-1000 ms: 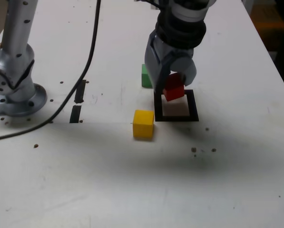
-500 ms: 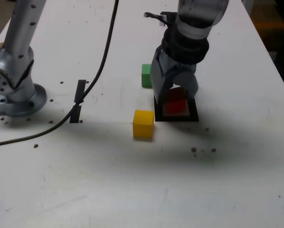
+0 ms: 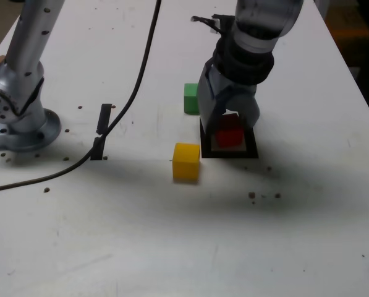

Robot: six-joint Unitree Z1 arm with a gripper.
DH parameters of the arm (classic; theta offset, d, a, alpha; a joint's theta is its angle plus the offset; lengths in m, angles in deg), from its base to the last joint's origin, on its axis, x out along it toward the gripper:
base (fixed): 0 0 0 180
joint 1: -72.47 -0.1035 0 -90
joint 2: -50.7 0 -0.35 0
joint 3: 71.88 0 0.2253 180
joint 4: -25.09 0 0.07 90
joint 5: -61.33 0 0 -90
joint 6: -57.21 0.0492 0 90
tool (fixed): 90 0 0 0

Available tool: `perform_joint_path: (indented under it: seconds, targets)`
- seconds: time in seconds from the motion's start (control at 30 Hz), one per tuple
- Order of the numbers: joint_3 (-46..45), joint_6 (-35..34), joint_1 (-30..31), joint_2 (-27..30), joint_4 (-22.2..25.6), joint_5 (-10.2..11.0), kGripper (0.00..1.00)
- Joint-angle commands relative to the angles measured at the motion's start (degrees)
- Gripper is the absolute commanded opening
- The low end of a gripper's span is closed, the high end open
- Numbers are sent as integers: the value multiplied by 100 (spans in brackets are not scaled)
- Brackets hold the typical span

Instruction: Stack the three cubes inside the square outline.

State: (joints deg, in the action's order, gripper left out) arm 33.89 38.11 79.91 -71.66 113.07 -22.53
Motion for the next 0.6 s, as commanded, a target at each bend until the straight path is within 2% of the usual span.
perform_joint_path:
  seconds: [0.0,0.13,0.3,0.4,0.5,0.57]
  targets:
    - [63,12,-5,92,88,13,94]
    - [108,11,8,305,226,24,99]
    - [97,-78,157,862,322,48,100]
    - [-11,-283,451,1430,723,-87,100]
    - [-146,-429,747,1738,1097,-239,100]
    - [-225,-545,960,1837,1284,-263,100]
